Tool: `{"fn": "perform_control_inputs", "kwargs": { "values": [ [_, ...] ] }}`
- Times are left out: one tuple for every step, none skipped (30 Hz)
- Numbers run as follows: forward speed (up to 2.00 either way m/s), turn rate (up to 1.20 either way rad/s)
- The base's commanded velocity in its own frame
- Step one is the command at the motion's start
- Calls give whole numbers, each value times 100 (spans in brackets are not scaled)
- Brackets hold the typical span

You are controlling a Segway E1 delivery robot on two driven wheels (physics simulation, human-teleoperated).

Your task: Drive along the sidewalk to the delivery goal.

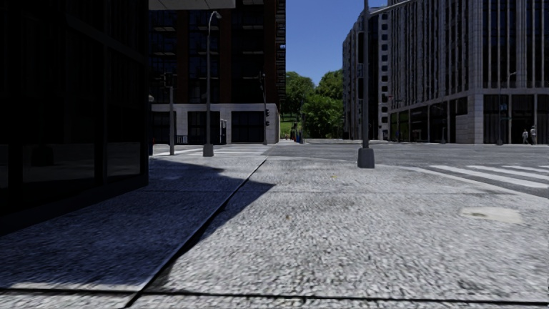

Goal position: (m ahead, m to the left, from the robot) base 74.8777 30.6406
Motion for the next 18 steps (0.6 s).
{"fn": "perform_control_inputs", "kwargs": {
  "values": [
    [200,29],
    [200,29],
    [200,29],
    [200,29],
    [200,29],
    [200,29],
    [200,29],
    [200,29],
    [200,29],
    [200,29],
    [200,29],
    [200,29],
    [200,29],
    [200,29],
    [200,29],
    [200,29],
    [200,29],
    [200,29]
  ]
}}
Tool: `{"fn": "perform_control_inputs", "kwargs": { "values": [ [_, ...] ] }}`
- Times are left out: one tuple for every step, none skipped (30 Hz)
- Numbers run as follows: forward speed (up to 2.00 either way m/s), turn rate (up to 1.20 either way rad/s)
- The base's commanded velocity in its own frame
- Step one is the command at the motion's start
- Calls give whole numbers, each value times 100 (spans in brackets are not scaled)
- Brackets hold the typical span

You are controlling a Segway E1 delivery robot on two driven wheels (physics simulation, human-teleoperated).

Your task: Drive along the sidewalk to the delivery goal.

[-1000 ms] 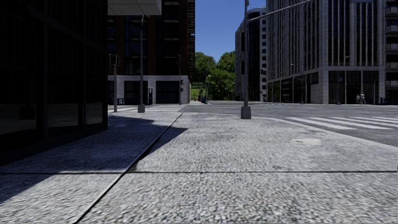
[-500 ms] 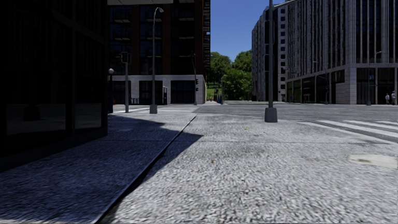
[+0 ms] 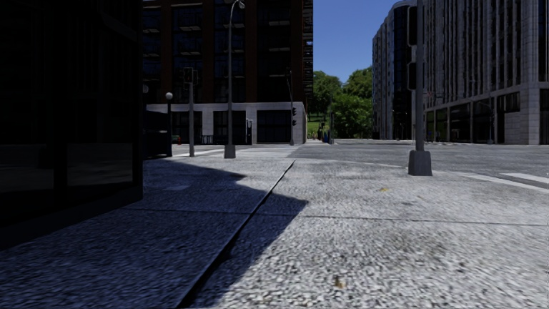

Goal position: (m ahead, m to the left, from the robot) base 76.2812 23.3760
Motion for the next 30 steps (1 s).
{"fn": "perform_control_inputs", "kwargs": {
  "values": [
    [200,29],
    [200,29],
    [200,29],
    [200,29],
    [200,28],
    [200,28],
    [200,28],
    [200,28],
    [200,26],
    [200,24],
    [200,18],
    [200,7],
    [200,0],
    [200,0],
    [200,0],
    [200,0],
    [200,0],
    [200,0],
    [200,0],
    [200,0],
    [200,0],
    [200,0],
    [200,0],
    [200,0],
    [200,0],
    [200,0],
    [200,0],
    [200,0],
    [200,0],
    [200,0]
  ]
}}
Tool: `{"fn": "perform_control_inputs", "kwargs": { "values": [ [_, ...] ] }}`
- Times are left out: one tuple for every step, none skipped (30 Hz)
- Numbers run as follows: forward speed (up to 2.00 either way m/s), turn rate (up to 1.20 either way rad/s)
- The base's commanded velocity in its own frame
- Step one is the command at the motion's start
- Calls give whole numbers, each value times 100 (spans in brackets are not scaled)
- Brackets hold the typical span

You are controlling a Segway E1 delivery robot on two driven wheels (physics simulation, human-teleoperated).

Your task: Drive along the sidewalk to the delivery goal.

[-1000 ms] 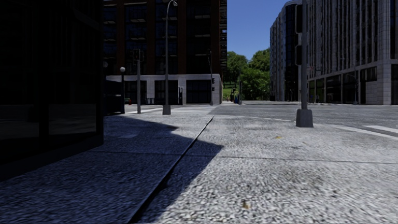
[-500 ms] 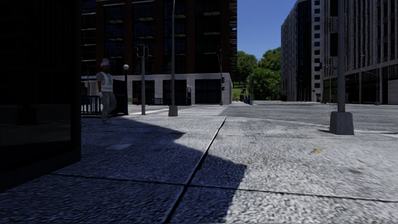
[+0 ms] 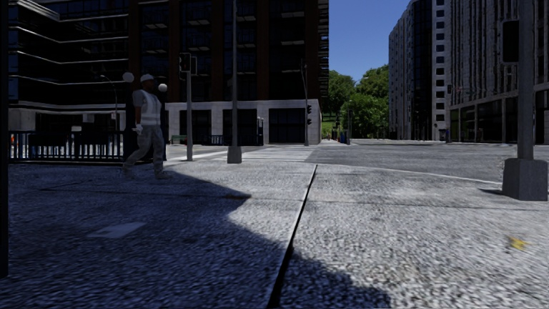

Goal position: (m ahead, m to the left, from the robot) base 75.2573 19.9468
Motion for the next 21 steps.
{"fn": "perform_control_inputs", "kwargs": {
  "values": [
    [200,0],
    [200,0],
    [200,0],
    [200,0],
    [200,0],
    [200,0],
    [200,0],
    [200,0],
    [200,0],
    [200,0],
    [200,0],
    [200,0],
    [200,5],
    [200,5],
    [180,10],
    [141,11],
    [122,12],
    [114,17],
    [114,17],
    [105,29],
    [100,35]
  ]
}}
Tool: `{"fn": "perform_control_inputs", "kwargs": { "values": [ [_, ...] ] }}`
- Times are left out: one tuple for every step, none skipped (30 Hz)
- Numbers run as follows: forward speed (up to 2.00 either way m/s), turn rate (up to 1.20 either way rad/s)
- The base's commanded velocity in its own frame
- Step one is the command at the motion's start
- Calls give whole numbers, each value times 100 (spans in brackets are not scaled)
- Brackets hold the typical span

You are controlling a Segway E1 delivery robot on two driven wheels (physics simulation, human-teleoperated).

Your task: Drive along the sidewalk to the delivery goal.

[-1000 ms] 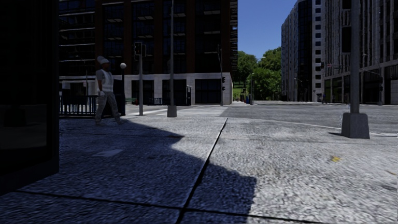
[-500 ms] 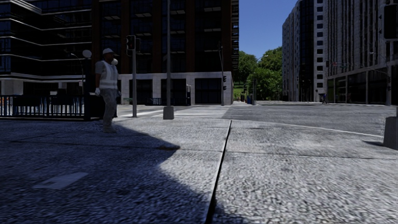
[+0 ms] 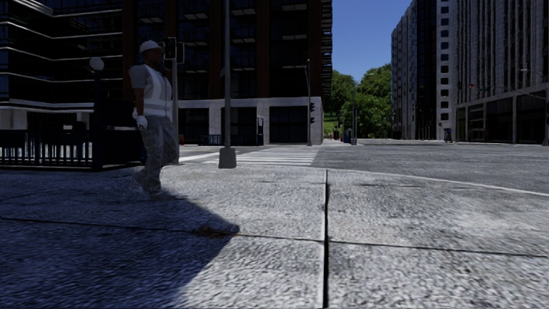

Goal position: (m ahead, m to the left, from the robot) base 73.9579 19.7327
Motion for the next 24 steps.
{"fn": "perform_control_inputs", "kwargs": {
  "values": [
    [96,37],
    [86,40],
    [86,40],
    [79,44],
    [72,49],
    [65,50],
    [63,50],
    [63,50],
    [63,50],
    [63,50],
    [63,50],
    [63,50],
    [63,50],
    [63,50],
    [64,50],
    [66,50],
    [72,50],
    [77,50],
    [79,50],
    [79,50],
    [80,50],
    [81,50],
    [81,50],
    [81,50]
  ]
}}
